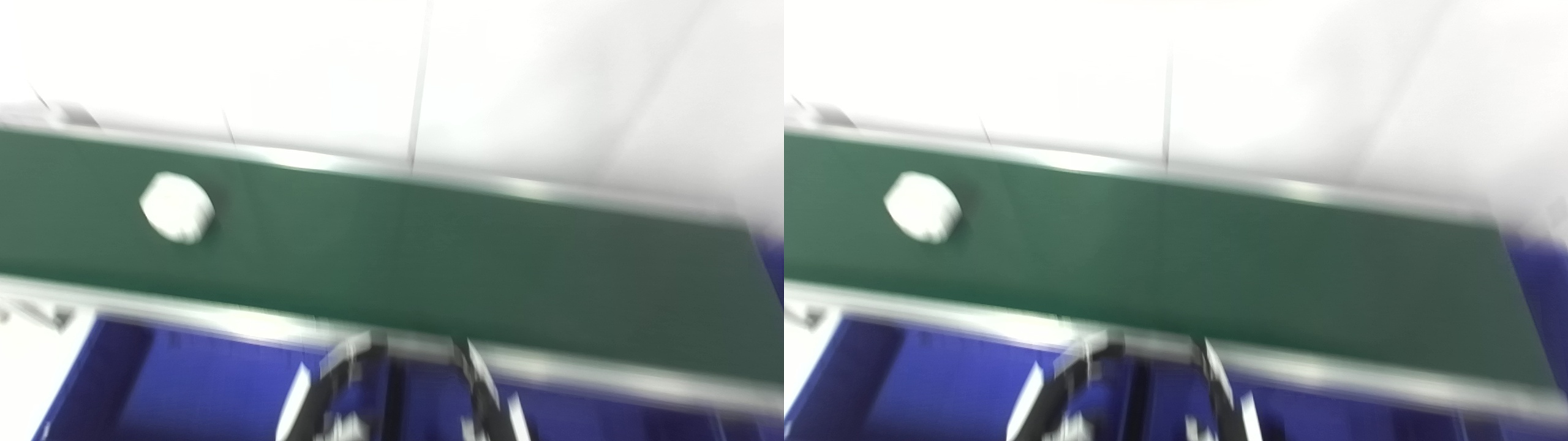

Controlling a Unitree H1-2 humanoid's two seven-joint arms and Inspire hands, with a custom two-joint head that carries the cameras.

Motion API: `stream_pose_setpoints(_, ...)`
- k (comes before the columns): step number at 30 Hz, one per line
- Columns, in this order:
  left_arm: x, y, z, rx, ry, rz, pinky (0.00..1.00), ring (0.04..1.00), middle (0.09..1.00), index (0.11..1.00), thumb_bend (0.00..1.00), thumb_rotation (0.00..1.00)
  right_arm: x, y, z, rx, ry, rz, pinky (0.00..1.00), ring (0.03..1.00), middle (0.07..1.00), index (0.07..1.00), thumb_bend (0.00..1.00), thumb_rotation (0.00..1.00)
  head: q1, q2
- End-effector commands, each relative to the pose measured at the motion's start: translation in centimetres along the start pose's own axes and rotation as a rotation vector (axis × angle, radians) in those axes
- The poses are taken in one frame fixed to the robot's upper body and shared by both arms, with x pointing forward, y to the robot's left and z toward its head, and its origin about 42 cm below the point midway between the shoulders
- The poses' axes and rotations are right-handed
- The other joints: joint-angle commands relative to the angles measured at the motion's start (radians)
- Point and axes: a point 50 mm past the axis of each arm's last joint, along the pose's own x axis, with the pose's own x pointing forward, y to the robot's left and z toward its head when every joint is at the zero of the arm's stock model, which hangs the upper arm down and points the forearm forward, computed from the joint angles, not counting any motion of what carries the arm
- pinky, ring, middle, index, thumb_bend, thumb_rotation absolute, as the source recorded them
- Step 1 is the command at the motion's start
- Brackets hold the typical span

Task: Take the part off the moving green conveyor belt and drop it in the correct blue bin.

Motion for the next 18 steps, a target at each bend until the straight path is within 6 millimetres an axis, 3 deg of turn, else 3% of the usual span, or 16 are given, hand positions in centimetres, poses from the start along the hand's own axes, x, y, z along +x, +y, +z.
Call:
stream_pose_setpoints(1, 0.5, -0.4, 0.7, -0.021, -0.062, 0.011, 0.67, 0.775, 0.791, 0.763, 0.87, 0.77, 0.3, -0.1, 0.2, 0.006, -0.033, -0.002, 0.96, 0.959, 0.955, 0.935, 0.91, 1.00, 0.011, -0.002)
stream_pose_setpoints(9, 0.8, -0.7, 0.4, -0.025, -0.057, 0.008, 0.66, 0.767, 0.783, 0.748, 0.88, 0.76, 0.6, -0.5, -0.1, 0.007, -0.027, -0.007, 0.98, 0.958, 0.949, 0.940, 0.93, 1.00, 0.060, -0.016)
stream_pose_setpoints(14, 1.0, -0.8, -0.2, -0.002, -0.043, -0.006, 0.65, 0.761, 0.779, 0.759, 0.88, 0.78, 0.7, -0.8, -0.5, 0.009, -0.017, -0.008, 0.98, 0.965, 0.963, 0.958, 0.94, 1.00, 0.092, -0.059)
stream_pose_setpoints(18, 1.1, -0.9, -0.4, 0.000, -0.038, -0.004, 0.65, 0.759, 0.775, 0.750, 0.90, 0.78, 0.6, -0.9, -0.6, 0.017, -0.013, -0.010, 1.00, 0.985, 0.974, 0.978, 0.93, 1.00, 0.099, -0.056)
